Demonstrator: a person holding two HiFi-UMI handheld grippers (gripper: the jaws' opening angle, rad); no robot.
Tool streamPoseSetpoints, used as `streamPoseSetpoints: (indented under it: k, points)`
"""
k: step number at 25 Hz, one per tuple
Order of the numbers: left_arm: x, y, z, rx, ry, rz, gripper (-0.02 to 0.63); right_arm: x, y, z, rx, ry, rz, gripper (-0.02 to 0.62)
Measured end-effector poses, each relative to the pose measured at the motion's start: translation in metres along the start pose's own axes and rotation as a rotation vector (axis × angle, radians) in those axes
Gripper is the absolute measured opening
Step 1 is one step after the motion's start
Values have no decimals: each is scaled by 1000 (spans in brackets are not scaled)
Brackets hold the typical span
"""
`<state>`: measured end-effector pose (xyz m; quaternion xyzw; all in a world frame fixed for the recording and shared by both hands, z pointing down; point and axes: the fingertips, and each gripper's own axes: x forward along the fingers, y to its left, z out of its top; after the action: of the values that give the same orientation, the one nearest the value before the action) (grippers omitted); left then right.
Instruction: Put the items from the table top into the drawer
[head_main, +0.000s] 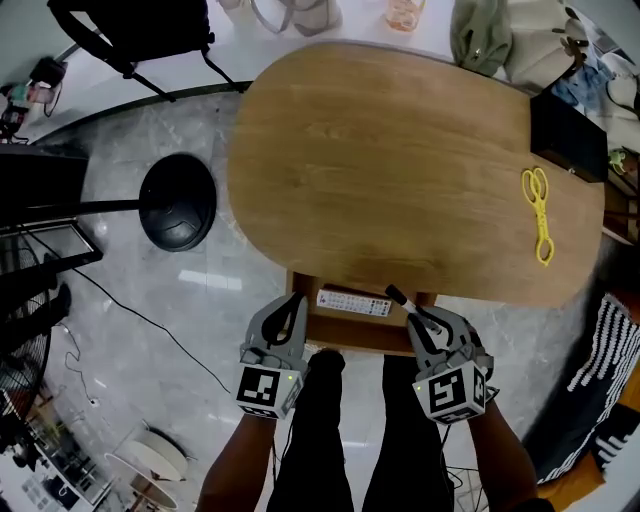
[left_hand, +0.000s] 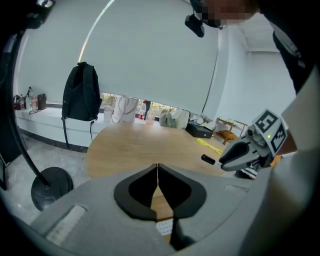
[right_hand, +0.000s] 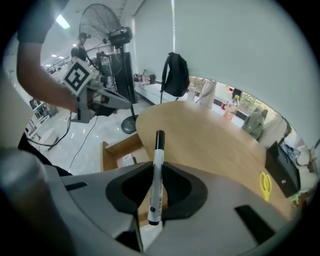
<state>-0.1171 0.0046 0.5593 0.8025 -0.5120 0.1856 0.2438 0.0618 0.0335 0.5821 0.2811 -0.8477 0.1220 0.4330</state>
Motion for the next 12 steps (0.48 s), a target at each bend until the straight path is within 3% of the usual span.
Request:
streamPoseSetpoints:
  k: [5,12]
  points:
    - [-14,23,-5,-11,-8,52,18,15,39,-3,-142,19,71,61]
    - [-31,51,-20,-23,-5,96,18,72,81,-23,-213,97,129,61]
